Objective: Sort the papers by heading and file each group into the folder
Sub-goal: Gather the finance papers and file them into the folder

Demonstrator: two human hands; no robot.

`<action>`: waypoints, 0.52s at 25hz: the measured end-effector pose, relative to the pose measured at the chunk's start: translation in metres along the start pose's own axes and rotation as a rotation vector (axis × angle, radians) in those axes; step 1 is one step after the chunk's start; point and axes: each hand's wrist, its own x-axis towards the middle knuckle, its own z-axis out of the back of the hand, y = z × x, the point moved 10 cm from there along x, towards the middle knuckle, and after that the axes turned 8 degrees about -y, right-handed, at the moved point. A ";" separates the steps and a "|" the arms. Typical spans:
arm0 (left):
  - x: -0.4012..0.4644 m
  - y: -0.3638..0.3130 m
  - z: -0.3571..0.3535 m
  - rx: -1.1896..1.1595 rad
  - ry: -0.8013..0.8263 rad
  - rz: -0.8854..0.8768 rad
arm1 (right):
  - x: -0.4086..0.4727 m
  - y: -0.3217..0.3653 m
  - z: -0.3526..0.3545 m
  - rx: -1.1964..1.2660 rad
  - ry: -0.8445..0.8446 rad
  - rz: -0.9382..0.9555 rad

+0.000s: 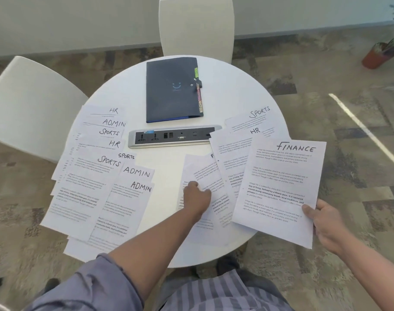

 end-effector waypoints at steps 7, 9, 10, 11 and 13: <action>-0.014 0.014 -0.015 0.129 -0.230 0.296 | 0.036 -0.004 0.037 -0.013 0.025 -0.033; -0.010 0.018 -0.015 0.160 -0.257 0.346 | 0.045 -0.003 0.039 -0.025 0.032 -0.041; -0.007 0.018 -0.015 0.179 -0.265 0.355 | 0.049 -0.002 0.039 -0.028 0.034 -0.043; -0.005 0.017 -0.016 0.201 -0.274 0.352 | 0.053 0.000 0.039 -0.031 0.039 -0.044; -0.003 0.014 -0.016 0.245 -0.288 0.342 | 0.058 0.005 0.036 -0.026 0.053 -0.043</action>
